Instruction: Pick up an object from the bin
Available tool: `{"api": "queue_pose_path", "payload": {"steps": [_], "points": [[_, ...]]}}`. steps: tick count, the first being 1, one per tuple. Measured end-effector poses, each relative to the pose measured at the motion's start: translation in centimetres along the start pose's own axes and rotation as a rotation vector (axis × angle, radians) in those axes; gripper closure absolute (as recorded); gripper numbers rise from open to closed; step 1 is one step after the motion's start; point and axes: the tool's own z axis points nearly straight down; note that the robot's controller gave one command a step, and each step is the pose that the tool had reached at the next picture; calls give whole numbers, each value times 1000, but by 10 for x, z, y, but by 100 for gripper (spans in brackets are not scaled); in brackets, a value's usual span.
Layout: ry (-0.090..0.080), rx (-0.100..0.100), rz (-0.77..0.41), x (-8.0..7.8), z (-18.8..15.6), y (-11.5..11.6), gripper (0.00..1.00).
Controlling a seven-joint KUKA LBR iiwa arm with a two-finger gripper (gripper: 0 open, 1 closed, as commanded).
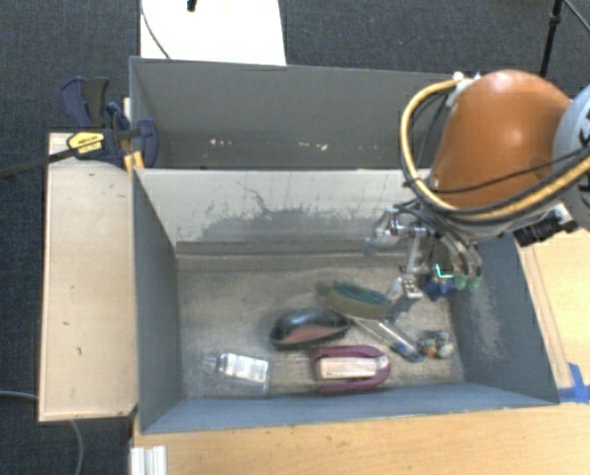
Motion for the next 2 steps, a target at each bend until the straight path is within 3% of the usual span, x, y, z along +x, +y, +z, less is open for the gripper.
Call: {"api": "queue_pose_path", "payload": {"steps": [1,2], "points": [[0,1,30,-20,163,-72,0],[-9,1,24,-26,173,-59,0]]}}
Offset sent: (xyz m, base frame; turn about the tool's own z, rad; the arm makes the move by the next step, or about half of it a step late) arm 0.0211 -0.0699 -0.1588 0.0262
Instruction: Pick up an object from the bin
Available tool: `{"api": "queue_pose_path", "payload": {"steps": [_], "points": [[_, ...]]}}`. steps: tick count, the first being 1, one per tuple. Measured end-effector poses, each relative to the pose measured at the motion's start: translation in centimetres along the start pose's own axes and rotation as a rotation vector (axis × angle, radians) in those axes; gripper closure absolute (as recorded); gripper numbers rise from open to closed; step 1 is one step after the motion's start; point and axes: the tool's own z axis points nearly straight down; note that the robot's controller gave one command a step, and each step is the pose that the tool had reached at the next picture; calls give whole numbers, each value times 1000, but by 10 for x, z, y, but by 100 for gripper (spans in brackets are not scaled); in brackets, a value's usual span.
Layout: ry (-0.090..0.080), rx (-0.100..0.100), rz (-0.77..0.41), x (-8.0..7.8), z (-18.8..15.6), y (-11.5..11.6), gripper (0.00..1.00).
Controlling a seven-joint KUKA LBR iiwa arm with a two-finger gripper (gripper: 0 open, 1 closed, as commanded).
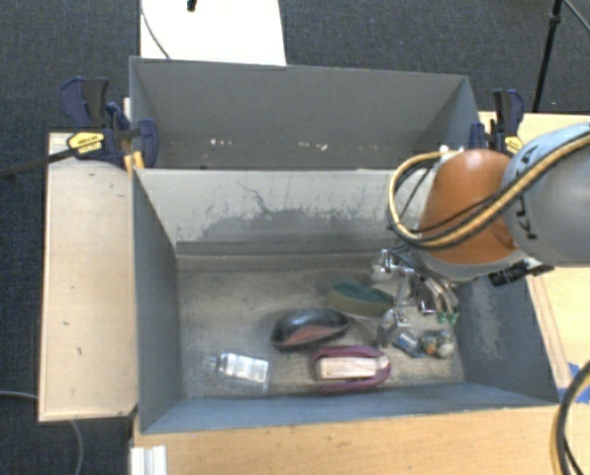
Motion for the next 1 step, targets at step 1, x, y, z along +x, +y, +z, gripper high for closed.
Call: {"api": "queue_pose_path", "payload": {"steps": [1], "points": [[-7,-1,2,-2,-2,0,100]]}}
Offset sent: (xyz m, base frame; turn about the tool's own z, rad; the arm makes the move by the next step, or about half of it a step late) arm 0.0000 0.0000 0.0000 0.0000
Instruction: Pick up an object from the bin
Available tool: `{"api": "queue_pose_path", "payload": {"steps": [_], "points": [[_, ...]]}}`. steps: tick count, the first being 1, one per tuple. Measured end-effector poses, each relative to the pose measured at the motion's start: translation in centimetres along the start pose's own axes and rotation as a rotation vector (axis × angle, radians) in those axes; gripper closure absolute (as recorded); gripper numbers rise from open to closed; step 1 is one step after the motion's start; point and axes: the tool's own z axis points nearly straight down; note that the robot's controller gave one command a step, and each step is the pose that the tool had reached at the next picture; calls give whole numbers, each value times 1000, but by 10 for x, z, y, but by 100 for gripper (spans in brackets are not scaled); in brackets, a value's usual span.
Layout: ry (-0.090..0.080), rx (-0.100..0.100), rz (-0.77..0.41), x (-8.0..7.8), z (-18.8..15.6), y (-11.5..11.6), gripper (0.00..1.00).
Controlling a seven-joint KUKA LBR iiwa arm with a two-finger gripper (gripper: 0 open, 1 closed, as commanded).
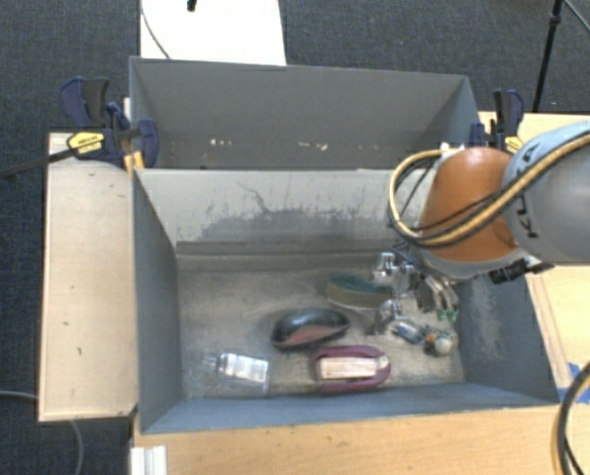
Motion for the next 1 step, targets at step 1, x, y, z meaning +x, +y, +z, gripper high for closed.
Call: {"api": "queue_pose_path", "payload": {"steps": [1], "points": [[1,0,-351,28,-217,23,100]]}}
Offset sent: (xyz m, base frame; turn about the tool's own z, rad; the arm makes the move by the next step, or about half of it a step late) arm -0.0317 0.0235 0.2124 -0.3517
